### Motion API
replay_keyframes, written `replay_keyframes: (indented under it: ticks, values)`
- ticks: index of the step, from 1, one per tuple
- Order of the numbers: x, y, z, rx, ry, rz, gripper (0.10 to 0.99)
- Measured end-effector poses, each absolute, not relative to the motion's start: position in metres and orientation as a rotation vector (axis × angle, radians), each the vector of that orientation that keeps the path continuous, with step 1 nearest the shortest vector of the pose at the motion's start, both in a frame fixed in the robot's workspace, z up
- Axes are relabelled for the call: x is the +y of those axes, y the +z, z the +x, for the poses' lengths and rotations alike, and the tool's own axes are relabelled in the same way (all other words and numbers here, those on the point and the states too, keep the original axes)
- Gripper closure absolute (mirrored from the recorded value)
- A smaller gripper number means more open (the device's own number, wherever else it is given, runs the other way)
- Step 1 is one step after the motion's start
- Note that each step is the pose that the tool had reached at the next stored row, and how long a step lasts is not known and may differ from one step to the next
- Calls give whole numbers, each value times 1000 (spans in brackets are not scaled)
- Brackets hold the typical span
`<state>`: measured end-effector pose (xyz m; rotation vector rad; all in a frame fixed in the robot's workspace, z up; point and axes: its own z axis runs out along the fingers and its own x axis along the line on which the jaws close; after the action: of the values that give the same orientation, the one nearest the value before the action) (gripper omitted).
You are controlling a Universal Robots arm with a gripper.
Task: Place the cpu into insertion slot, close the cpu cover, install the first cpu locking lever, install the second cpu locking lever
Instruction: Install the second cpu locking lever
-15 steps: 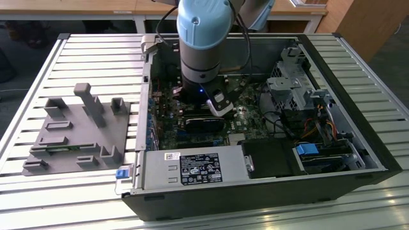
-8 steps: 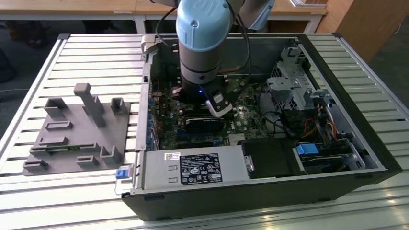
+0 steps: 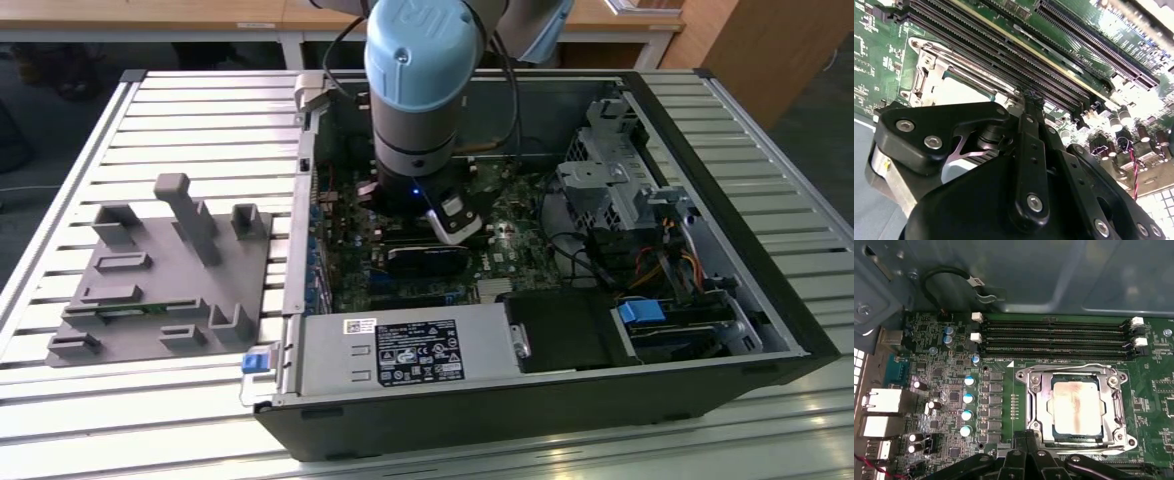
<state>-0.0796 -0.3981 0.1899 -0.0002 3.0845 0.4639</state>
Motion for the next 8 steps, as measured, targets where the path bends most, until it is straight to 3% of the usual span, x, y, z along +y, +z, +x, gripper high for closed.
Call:
replay_keyframes:
  ticks: [8]
  values:
    - [-398,192,-80,3083,473,0,976]
